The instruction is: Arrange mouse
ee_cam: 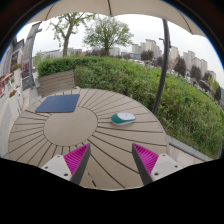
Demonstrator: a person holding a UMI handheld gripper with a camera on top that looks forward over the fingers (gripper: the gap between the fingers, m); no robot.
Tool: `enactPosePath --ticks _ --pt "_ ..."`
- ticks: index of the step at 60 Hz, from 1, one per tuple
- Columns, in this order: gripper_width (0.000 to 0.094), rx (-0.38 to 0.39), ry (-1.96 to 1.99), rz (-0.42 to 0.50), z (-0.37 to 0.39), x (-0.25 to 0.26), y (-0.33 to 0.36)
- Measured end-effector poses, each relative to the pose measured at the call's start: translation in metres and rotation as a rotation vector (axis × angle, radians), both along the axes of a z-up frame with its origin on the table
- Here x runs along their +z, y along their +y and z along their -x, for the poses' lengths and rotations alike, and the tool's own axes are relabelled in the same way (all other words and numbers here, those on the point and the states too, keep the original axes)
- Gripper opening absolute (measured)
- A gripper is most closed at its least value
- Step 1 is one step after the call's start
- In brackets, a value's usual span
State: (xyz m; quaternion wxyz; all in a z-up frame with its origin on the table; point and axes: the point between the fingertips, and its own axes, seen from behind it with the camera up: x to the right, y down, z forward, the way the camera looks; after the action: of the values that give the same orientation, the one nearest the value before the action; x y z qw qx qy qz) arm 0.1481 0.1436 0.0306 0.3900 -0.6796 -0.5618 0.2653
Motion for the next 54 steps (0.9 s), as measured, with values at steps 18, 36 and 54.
enactPosePath --ticks 18,36,54 --pt "0.0854 0.023 0.003 0.037 0.074 -0.018 0.026" --pt "0.0854 0.035 -0.024 0.065 0.132 -0.038 0.049" --pt "0.086 0.064 -0.026 0.08 0.179 -0.039 0.058"
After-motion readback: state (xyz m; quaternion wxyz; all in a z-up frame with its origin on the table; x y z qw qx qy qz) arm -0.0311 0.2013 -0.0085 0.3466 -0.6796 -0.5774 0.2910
